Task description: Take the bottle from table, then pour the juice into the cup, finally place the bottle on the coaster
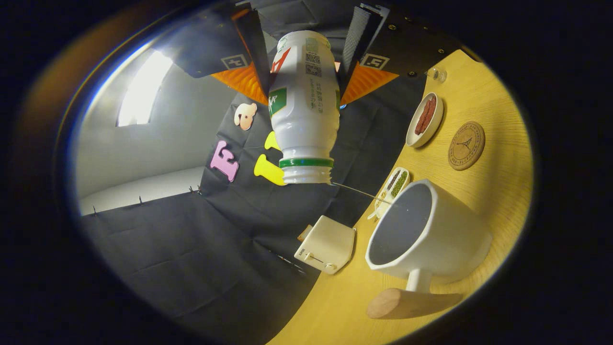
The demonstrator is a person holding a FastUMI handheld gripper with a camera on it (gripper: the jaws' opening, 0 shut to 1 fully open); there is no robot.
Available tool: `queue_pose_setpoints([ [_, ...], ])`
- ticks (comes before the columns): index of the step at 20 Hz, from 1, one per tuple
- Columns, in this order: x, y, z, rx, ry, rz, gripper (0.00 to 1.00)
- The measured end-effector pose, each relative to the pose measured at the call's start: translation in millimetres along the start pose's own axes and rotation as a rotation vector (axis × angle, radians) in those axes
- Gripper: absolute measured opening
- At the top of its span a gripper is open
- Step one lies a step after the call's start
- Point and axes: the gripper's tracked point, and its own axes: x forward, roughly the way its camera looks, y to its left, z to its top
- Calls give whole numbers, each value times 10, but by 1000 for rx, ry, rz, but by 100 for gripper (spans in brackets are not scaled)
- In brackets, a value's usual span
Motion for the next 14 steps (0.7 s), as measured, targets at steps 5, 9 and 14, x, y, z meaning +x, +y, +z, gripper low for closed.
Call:
queue_pose_setpoints([
  [5, -30, -45, 56, -42, -22, -32, 70],
  [9, -29, -79, 94, -65, -36, -51, 70],
  [14, -72, -122, 170, -108, -58, -79, 70],
])
